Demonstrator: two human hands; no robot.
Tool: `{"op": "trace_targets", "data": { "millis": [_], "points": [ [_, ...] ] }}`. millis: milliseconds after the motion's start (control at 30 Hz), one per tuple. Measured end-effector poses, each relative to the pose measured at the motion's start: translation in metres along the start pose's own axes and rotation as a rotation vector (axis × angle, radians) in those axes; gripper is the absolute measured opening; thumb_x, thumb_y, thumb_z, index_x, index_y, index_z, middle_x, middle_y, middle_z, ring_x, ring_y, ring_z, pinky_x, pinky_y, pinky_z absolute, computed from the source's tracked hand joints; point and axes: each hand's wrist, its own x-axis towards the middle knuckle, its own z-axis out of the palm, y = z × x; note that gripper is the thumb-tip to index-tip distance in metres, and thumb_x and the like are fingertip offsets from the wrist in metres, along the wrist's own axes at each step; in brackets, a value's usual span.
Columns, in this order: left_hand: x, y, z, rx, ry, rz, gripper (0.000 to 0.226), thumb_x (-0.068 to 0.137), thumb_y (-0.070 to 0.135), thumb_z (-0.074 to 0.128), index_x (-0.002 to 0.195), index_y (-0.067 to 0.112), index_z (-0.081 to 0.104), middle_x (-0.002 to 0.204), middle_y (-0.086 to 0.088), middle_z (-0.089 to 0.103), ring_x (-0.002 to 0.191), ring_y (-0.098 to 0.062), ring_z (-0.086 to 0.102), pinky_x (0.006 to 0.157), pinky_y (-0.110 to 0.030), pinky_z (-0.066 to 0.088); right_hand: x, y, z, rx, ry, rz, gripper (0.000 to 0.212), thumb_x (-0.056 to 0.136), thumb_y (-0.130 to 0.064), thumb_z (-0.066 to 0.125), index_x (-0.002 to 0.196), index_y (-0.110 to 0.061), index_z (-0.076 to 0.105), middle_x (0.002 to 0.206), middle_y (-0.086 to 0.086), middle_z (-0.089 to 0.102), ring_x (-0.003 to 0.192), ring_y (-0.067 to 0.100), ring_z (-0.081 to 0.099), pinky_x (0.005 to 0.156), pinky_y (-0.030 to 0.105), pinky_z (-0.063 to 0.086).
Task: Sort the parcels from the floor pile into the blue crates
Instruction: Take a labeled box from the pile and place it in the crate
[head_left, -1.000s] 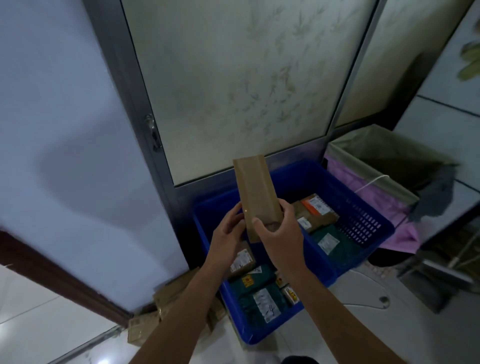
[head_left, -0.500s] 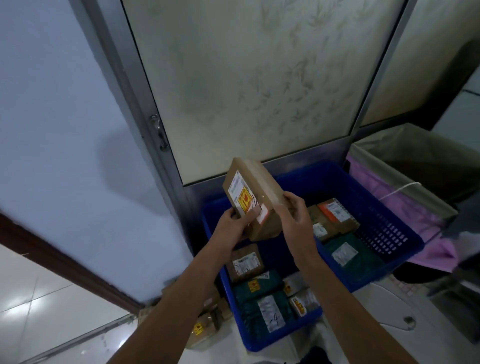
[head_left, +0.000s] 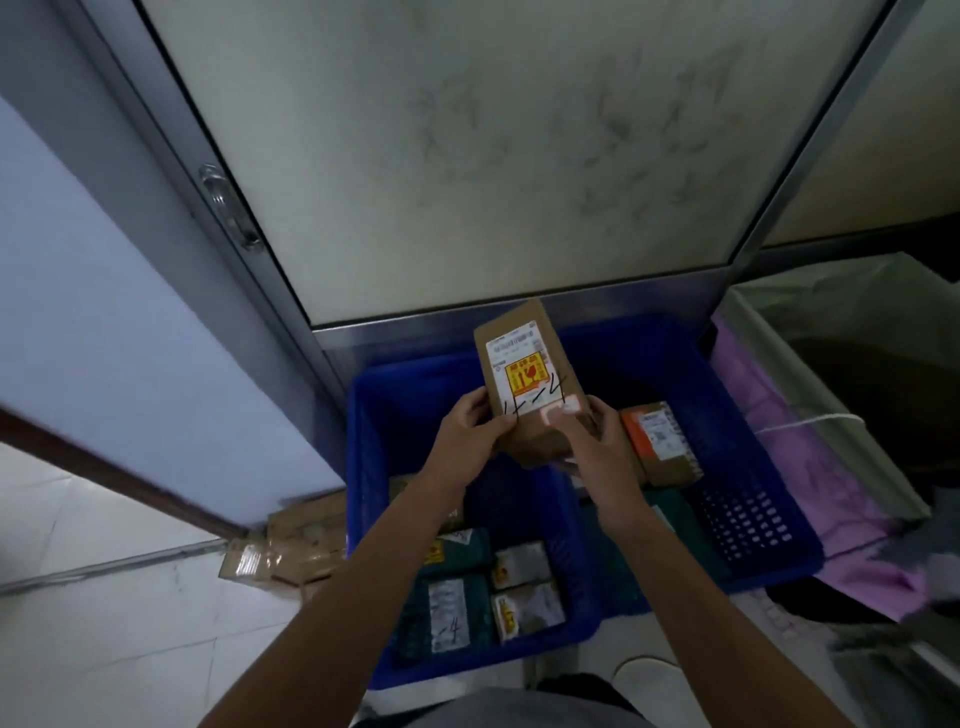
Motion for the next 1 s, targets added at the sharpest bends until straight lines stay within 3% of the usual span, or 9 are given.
{"op": "trace_targets", "data": {
  "millis": [100, 233, 333, 433, 633, 733, 800, 1000],
  "points": [
    [0.004, -0.001, 0.008, -0.006, 0.05, -0.06, 0.053, 0.096, 0.021, 0.068, 0.145, 0.022, 0.049, 0.138, -0.005, 0.06, 0.122, -0.021, 0.06, 0.091, -0.037, 0.057, 0.021, -0.002, -0.014, 0.061, -0.042, 0.156, 0.061, 0.085, -0.04, 0.078, 0.138, -0.03, 0.049, 0.129, 0.005, 0.062, 0.112, 0.023, 0.065, 0.081, 0.035, 0.062],
    [0.009, -0.011, 0.002, -0.078, 0.131, -0.184, 0.063, 0.09, 0.048, 0.069, 0.144, 0.024, 0.048, 0.133, 0.0, 0.064, 0.112, -0.018, 0.067, 0.088, -0.036, 0.057, 0.042, 0.004, -0.017, 0.082, -0.158, 0.259, 0.049, 0.089, -0.043, 0.071, 0.133, -0.029, 0.055, 0.127, 0.008, 0.065, 0.113, 0.025, 0.065, 0.077, 0.036, 0.061],
    [0.014, -0.022, -0.01, -0.119, 0.14, -0.234, 0.063, 0.083, 0.064, 0.068, 0.132, 0.027, 0.062, 0.127, 0.001, 0.07, 0.108, -0.018, 0.071, 0.094, -0.041, 0.055, 0.052, 0.009, -0.012, 0.059, -0.244, 0.287, 0.05, 0.088, -0.045, 0.069, 0.134, -0.031, 0.056, 0.129, 0.006, 0.064, 0.116, 0.026, 0.064, 0.076, 0.035, 0.061],
    [0.018, -0.028, -0.023, -0.171, 0.194, -0.245, 0.044, 0.093, 0.059, 0.059, 0.126, 0.031, 0.064, 0.117, 0.001, 0.075, 0.104, -0.02, 0.073, 0.095, -0.044, 0.054, 0.059, 0.013, -0.004, 0.022, -0.283, 0.301, 0.048, 0.089, -0.043, 0.068, 0.134, -0.03, 0.056, 0.127, 0.007, 0.064, 0.115, 0.027, 0.064, 0.078, 0.036, 0.061],
    [0.032, -0.034, -0.058, -0.226, 0.3, -0.286, 0.062, 0.088, 0.063, 0.064, 0.138, 0.028, 0.05, 0.12, -0.004, 0.07, 0.101, -0.021, 0.073, 0.08, -0.038, 0.059, 0.066, 0.022, 0.016, 0.017, -0.238, 0.307, 0.048, 0.082, -0.045, 0.07, 0.126, -0.028, 0.061, 0.123, 0.01, 0.067, 0.111, 0.027, 0.066, 0.079, 0.038, 0.061],
    [0.039, -0.046, -0.076, -0.174, 0.274, -0.316, 0.078, 0.087, 0.062, 0.066, 0.15, 0.024, 0.038, 0.127, -0.004, 0.064, 0.109, -0.02, 0.069, 0.093, -0.043, 0.057, 0.071, 0.027, 0.028, 0.049, -0.165, 0.307, 0.035, 0.091, -0.035, 0.07, 0.123, -0.029, 0.057, 0.121, 0.007, 0.066, 0.111, 0.023, 0.066, 0.08, 0.038, 0.062],
    [0.041, -0.058, -0.086, -0.127, 0.224, -0.323, 0.078, 0.086, 0.064, 0.065, 0.15, 0.027, 0.039, 0.13, -0.002, 0.062, 0.115, -0.019, 0.066, 0.1, -0.046, 0.053, 0.074, 0.033, 0.038, 0.046, -0.118, 0.311, 0.039, 0.091, -0.032, 0.071, 0.125, -0.028, 0.054, 0.121, 0.006, 0.064, 0.111, 0.022, 0.064, 0.083, 0.039, 0.062],
    [0.047, -0.093, -0.097, -0.139, 0.139, -0.374, 0.074, 0.085, 0.062, 0.068, 0.147, 0.029, 0.045, 0.127, 0.0, 0.068, 0.109, -0.02, 0.07, 0.1, -0.046, 0.054, 0.07, 0.069, 0.059, -0.014, -0.061, 0.397, 0.054, 0.09, -0.036, 0.072, 0.137, -0.024, 0.049, 0.126, 0.008, 0.061, 0.111, 0.021, 0.063, 0.086, 0.039, 0.062]
  ]
}}
